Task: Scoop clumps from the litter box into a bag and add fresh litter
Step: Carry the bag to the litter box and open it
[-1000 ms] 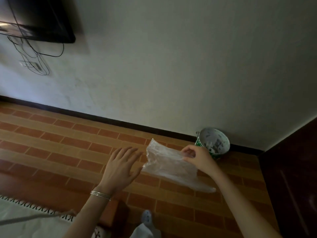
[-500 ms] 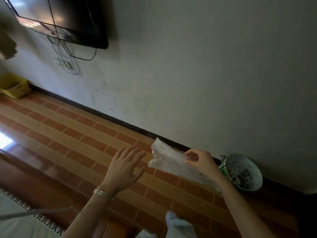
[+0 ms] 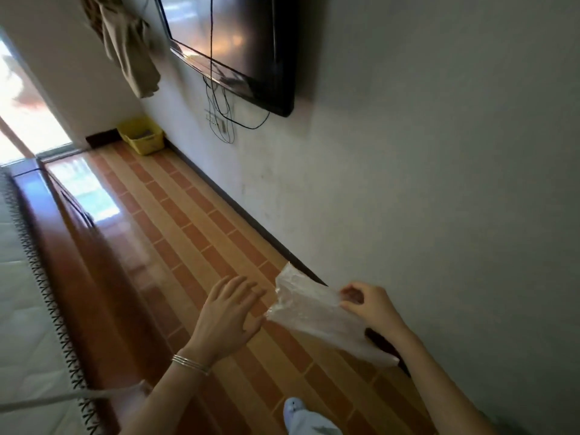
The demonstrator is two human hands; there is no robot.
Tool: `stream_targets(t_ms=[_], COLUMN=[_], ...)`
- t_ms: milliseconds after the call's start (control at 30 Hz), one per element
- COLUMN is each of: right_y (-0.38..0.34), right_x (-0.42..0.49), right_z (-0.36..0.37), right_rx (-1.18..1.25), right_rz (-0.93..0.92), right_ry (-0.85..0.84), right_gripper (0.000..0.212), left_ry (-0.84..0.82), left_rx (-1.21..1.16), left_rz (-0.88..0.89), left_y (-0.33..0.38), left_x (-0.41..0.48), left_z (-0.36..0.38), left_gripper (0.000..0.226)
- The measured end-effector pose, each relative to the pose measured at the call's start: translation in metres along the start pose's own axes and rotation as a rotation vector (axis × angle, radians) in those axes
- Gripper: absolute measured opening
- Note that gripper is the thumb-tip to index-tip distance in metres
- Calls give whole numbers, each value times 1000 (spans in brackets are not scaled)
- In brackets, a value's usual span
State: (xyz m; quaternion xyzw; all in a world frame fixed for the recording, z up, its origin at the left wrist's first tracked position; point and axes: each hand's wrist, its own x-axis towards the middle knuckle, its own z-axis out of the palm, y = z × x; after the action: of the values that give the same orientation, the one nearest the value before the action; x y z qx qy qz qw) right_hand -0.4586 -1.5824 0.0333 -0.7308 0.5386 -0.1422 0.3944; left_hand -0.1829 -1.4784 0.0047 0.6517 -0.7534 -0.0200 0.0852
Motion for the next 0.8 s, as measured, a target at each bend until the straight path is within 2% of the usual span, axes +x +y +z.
stream_targets(t_ms=[100, 200, 467, 600, 800], right_y=[-13, -25, -66, -98, -164], right_x=[53, 99, 186, 234, 310], right_z=[-11, -11, 28, 56, 90], right_rx=[-4, -28, -24, -28, -38], right_rz=[-78, -142, -216, -235, -274], right_ry=[-59, -128, -291, -347, -337], right_gripper=[28, 22, 20, 18, 14], left_ry=[39, 93, 134, 95, 80], left_rx=[9, 13, 62, 64, 55], left_rz=[-95, -188, -317, -383, -444], left_y=[-14, -25, -84, -133, -227], left_x=[24, 40, 53, 67, 98], left_z=[-3, -7, -3, 0, -19], left_gripper=[53, 49, 47, 47, 48])
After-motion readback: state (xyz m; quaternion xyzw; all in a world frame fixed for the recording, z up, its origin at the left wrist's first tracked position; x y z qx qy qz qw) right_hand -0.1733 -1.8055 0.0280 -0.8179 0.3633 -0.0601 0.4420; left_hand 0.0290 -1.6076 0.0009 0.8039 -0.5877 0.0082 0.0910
